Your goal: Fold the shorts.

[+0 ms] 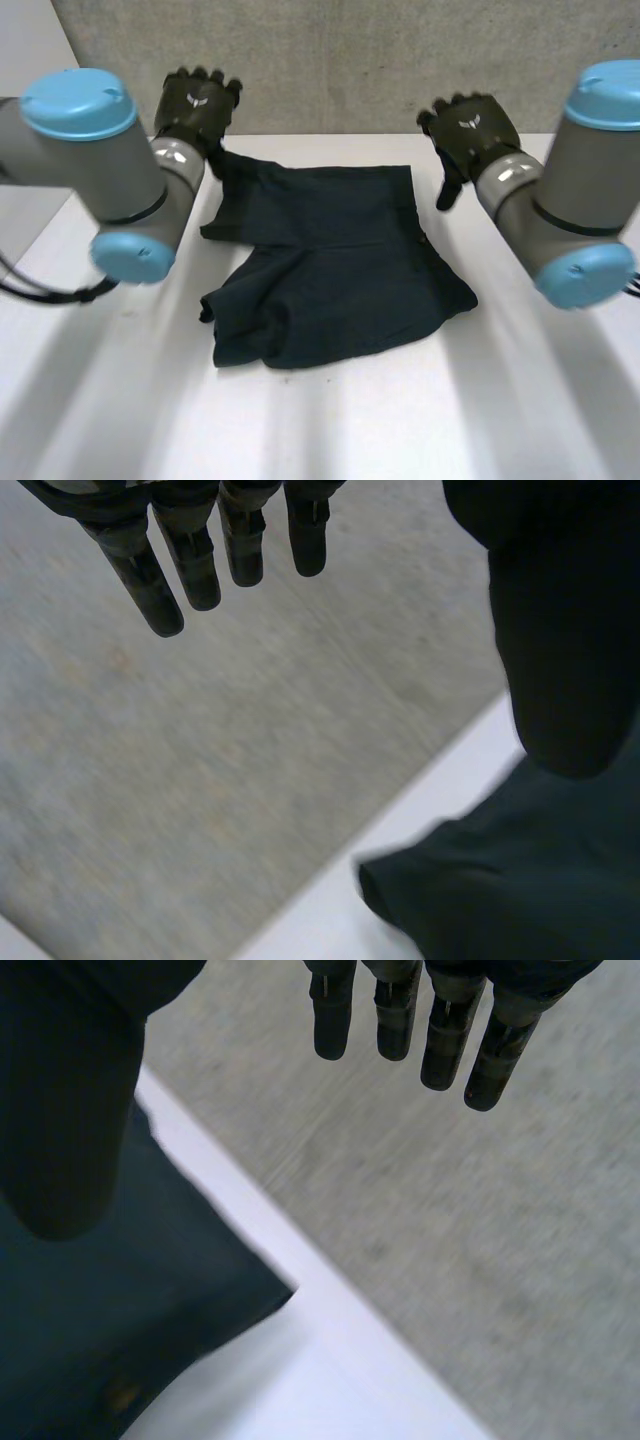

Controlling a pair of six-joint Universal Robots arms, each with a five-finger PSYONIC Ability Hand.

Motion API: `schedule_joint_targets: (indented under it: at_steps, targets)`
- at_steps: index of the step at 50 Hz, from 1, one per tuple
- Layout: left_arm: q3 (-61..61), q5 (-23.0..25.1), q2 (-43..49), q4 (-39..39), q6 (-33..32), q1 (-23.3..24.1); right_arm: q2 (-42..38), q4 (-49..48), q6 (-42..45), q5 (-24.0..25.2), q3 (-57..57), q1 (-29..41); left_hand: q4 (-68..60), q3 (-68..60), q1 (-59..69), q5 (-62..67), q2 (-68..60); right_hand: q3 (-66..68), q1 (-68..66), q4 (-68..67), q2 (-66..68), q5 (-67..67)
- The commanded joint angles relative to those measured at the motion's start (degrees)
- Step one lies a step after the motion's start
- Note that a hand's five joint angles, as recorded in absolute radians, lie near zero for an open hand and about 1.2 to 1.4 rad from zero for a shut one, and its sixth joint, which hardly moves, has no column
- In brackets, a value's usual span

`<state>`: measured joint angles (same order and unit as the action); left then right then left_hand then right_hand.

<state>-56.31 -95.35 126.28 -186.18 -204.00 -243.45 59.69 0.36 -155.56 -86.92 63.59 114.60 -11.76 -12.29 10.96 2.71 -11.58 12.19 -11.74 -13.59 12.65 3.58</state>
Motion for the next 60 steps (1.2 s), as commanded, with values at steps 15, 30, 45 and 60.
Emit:
schedule_joint_targets:
  at_steps: [15, 30, 45, 60]
  targets:
    - [-50.11, 0.26, -28.91, 6.97, 18.11, 14.49, 6.5, -4.2, 7.47, 22.32, 31.86, -12.91, -16.78, -16.24, 17.57, 15.82, -16.95, 19.57, -20.02, -18.17, 19.11, 18.18]
    - [-50.47, -3.08, -19.67, 3.2, 18.2, 7.56, -2.82, -8.97, 7.64, 22.76, 27.82, -12.73, -14.44, -13.91, 15.24, 13.48, -14.62, 26.49, -26.93, -25.08, 26.02, 25.09]
    - [-45.65, -3.87, -14.58, -1.47, 17.41, 3.07, -4.94, -8.88, 7.29, 22.76, 24.57, -12.38, -12.08, -11.55, 12.88, 11.12, -12.26, 67.81, -68.26, -66.41, 67.35, 66.42]
    - [-39.05, -3.96, -7.28, -1.56, 16.18, 2.72, -4.58, -8.8, 6.5, 21.8, 24.48, -12.21, -16.28, -15.75, 17.08, 15.32, -16.46, 67.81, -68.26, -66.41, 67.35, 66.42]
